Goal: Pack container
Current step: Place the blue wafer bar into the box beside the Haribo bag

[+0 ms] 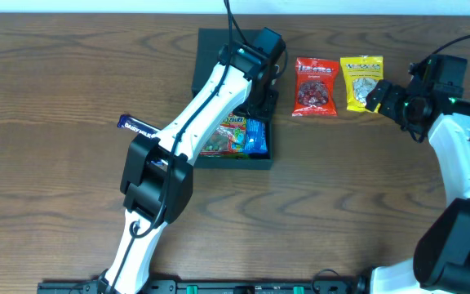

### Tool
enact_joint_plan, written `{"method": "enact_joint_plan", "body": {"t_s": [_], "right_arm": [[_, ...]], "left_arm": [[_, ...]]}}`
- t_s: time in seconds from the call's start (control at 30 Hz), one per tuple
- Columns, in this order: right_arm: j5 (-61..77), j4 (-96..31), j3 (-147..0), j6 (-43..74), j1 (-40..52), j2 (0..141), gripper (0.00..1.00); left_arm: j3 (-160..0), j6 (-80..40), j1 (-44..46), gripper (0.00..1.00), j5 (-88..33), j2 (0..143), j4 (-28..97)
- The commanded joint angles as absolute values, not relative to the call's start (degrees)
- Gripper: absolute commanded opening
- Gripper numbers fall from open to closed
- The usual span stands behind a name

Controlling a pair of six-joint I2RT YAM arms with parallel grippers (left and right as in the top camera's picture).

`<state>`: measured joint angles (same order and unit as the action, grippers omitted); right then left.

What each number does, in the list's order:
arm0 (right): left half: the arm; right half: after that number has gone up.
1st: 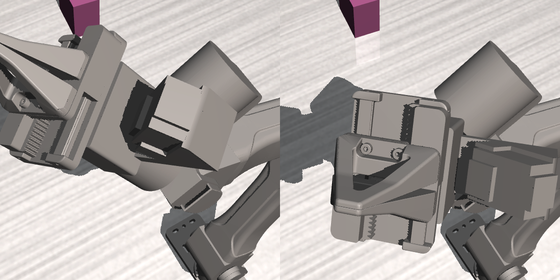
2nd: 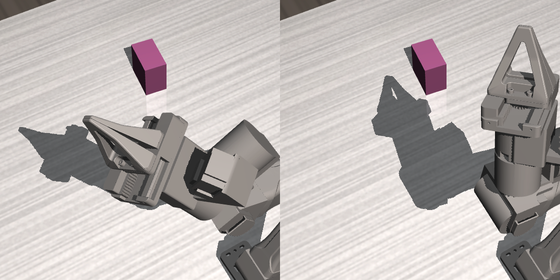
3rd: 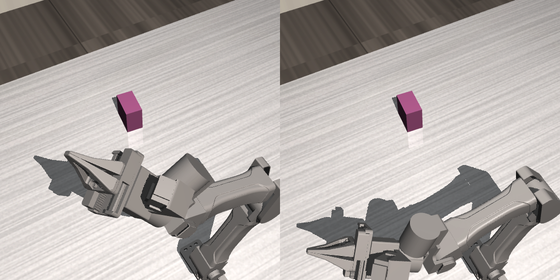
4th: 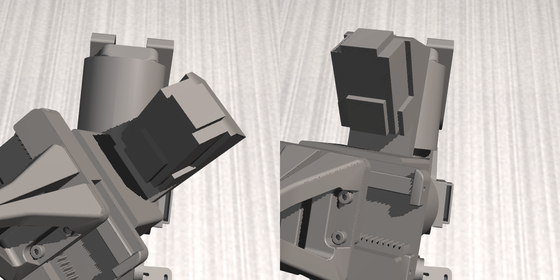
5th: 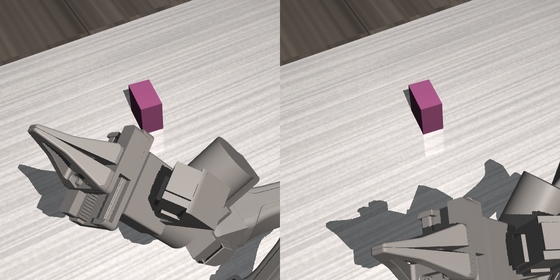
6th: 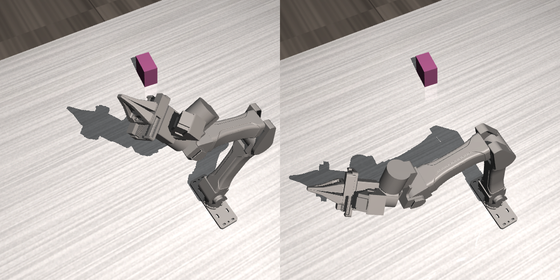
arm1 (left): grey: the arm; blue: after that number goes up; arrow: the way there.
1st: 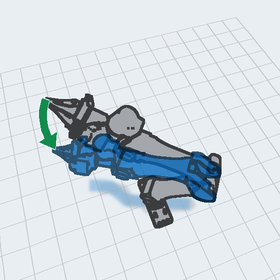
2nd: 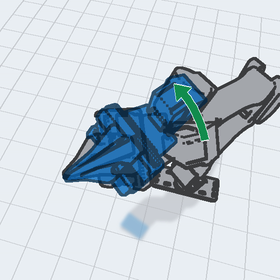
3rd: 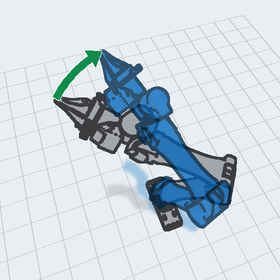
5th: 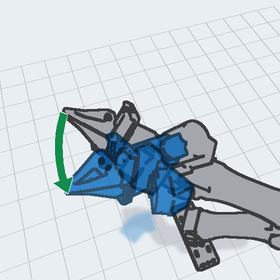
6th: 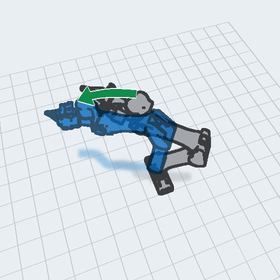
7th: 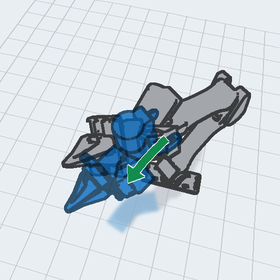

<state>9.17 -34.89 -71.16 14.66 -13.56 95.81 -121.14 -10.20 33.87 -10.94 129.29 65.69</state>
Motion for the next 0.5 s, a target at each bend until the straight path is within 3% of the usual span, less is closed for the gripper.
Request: {"method": "enact_joint_plan", "body": {"t_s": [0.0, 0.1, 0.3, 0.47], "right_arm": [[9.2, -35.0, -71.7, 14.5, -14.0, 94.8, 0.99], [9.3, -35.0, -71.7, 14.5, -14.0, 94.8, 0.99], [10.2, -34.8, -71.7, 14.5, -12.4, 94.8, 0.99], [12.0, -31.8, -71.7, 10.0, -5.7, 94.8, 0.97]], "left_arm": [[-121.2, -10.3, 33.8, 0.64, -10.2, 129.3, 65.6], [-121.4, -13.2, 33.6, 0.98, -10.3, 129.3, 65.6], [-127.5, -13.9, 30.7, 0.96, -19.6, 129.2, 66.2], [-134.9, -11.0, 25.4, 0.95, -21.8, 127.9, 67.3]]}}
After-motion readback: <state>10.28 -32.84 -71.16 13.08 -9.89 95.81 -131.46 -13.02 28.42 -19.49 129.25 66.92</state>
